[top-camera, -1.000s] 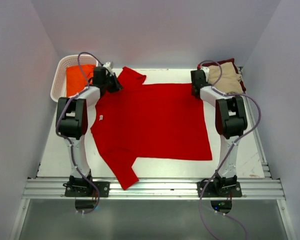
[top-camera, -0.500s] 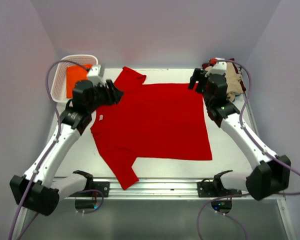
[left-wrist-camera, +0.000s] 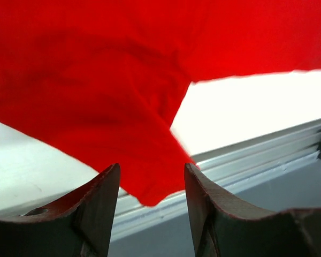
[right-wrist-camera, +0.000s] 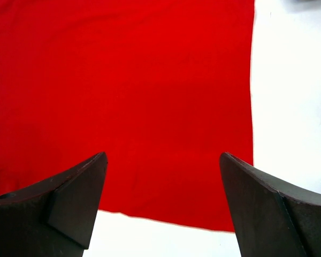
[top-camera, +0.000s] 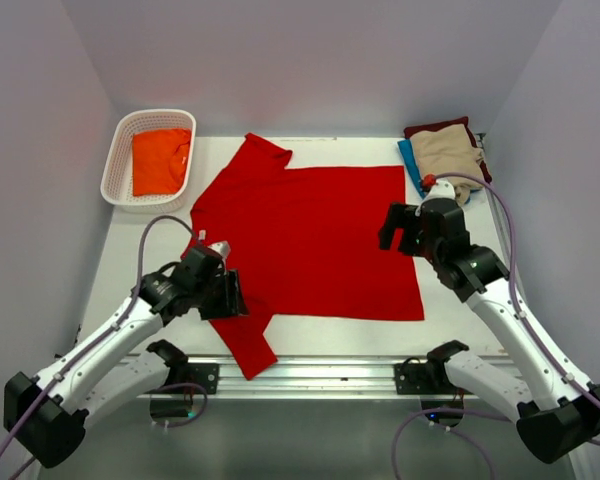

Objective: Fold and stack the t-shirts
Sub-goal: Fold the tshirt

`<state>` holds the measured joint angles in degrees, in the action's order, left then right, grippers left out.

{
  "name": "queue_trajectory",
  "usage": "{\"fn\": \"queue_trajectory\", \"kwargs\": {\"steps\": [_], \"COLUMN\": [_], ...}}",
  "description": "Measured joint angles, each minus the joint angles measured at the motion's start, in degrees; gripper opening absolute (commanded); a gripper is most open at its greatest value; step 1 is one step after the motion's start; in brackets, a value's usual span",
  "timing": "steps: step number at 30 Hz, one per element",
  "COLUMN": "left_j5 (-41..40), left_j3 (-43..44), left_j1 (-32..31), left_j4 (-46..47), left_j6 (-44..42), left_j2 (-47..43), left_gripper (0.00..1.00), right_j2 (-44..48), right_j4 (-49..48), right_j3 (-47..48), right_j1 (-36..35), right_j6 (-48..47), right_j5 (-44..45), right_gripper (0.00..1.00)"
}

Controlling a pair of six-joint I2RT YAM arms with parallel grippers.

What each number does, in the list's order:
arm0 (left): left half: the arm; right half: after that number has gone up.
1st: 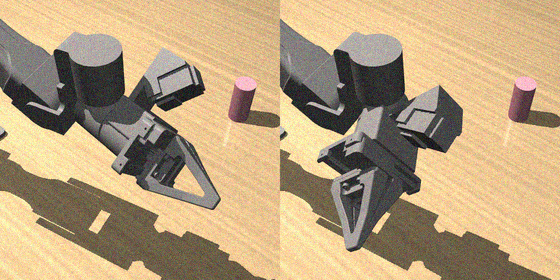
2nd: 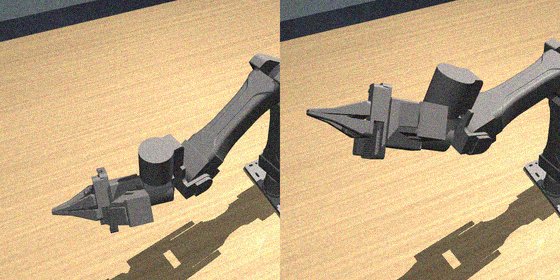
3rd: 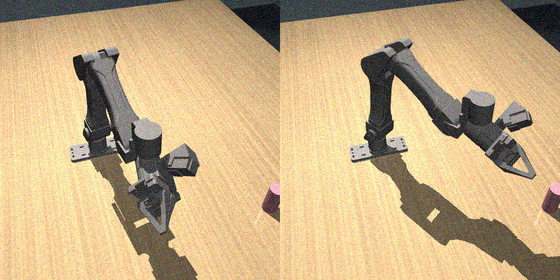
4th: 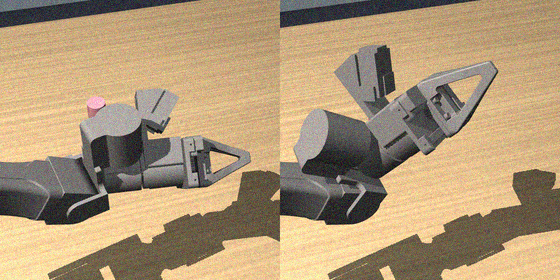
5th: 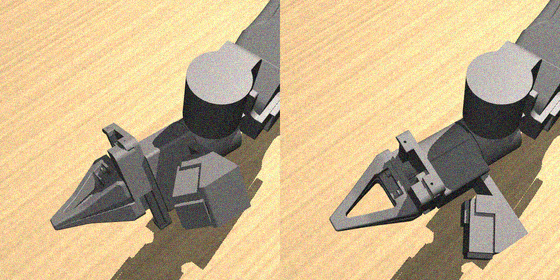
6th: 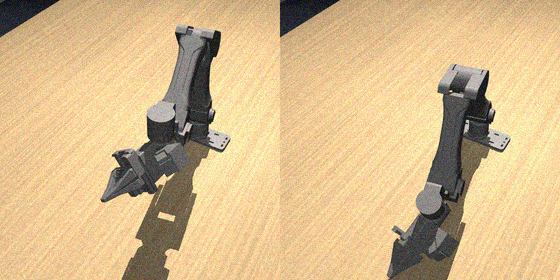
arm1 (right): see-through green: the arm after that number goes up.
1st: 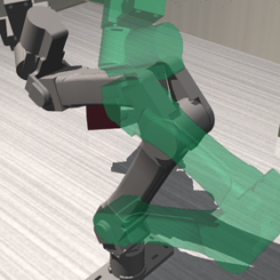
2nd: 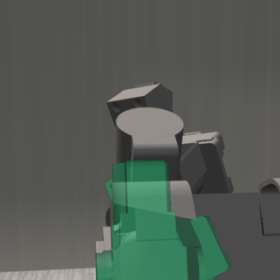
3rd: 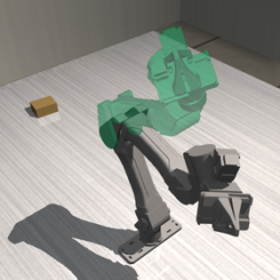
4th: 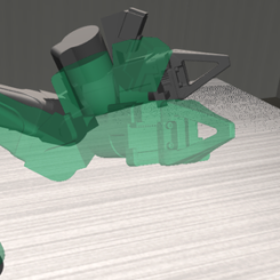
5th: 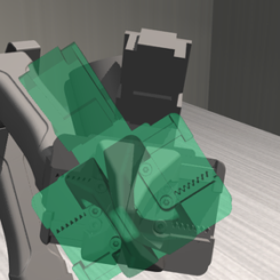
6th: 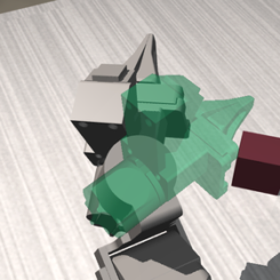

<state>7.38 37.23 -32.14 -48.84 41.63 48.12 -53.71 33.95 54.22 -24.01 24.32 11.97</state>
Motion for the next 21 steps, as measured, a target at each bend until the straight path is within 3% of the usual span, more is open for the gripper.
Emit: {"fn": "queue_trajectory", "kwargs": {"steps": [4, 13, 21], "left_j5": [-0.2, -2.9, -6.6], "left_j3": [-1.6, -1.3, -1.9], "left_j1": [-7.5, -32.3, -36.6], "left_j4": [0.5, 1.1, 0.4], "left_j6": [4.0, 13.7, 16.5], "left_j2": [5.4, 18.6, 19.4], "left_gripper": [0.54, 0.5, 0.49], "right_j2": [2.0, 3.9, 5.0], "right_j4": [3.8, 8.4, 9.4], "right_j3": [-0.4, -1.2, -2.1], "right_j1": [0.0, 0.0, 0.0], "right_j6": [1.3, 2.3, 2.3], "right_j5": [-1.2, -0.7, 0.5], "right_gripper": [0.91, 0.93, 0.93]}}
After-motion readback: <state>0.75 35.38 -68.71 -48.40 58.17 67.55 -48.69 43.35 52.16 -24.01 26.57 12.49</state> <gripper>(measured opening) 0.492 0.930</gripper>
